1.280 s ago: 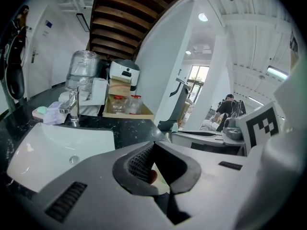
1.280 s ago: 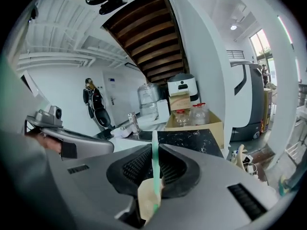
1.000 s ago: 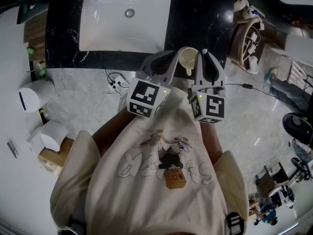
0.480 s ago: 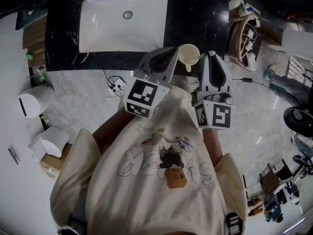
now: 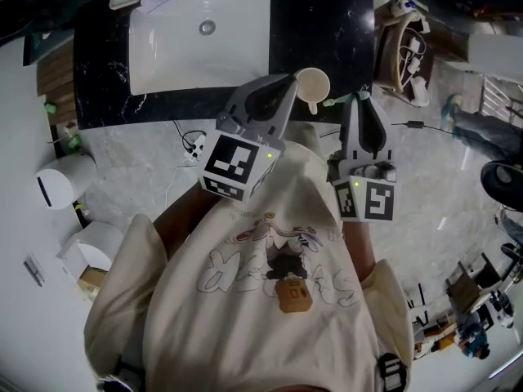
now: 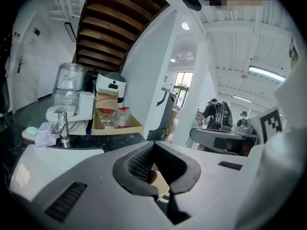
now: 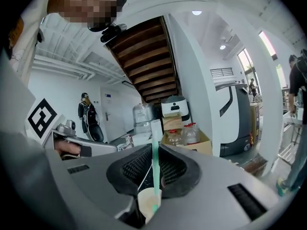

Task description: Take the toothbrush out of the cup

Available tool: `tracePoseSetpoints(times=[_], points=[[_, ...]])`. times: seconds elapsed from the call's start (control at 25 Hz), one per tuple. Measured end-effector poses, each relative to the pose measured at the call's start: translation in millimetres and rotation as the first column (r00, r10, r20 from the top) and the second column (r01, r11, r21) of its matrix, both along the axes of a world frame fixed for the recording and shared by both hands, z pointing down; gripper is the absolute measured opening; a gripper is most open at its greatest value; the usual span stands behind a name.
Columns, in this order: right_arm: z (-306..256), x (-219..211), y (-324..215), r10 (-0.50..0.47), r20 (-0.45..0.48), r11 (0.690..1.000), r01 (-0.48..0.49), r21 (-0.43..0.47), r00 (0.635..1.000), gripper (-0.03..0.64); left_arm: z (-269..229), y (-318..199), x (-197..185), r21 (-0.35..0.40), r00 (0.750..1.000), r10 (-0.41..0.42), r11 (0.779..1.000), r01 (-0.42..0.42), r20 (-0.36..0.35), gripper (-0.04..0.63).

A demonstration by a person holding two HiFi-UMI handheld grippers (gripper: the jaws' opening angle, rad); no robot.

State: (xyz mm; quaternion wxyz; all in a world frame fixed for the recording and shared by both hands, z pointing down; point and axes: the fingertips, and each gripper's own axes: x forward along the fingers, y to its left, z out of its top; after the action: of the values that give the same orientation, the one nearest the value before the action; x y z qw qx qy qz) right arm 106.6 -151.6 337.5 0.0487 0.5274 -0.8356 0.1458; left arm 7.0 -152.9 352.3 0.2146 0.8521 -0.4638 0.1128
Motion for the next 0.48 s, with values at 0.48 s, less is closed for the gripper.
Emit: tracePoseSetpoints(times=[0.48], points=[[8,16,20,-0.018,0.07,0.998,0.022,-0.064,0.997,0.055,-5,6,9,0.006,0.999,0.047,0.999,-0.047,0.015,0.008]])
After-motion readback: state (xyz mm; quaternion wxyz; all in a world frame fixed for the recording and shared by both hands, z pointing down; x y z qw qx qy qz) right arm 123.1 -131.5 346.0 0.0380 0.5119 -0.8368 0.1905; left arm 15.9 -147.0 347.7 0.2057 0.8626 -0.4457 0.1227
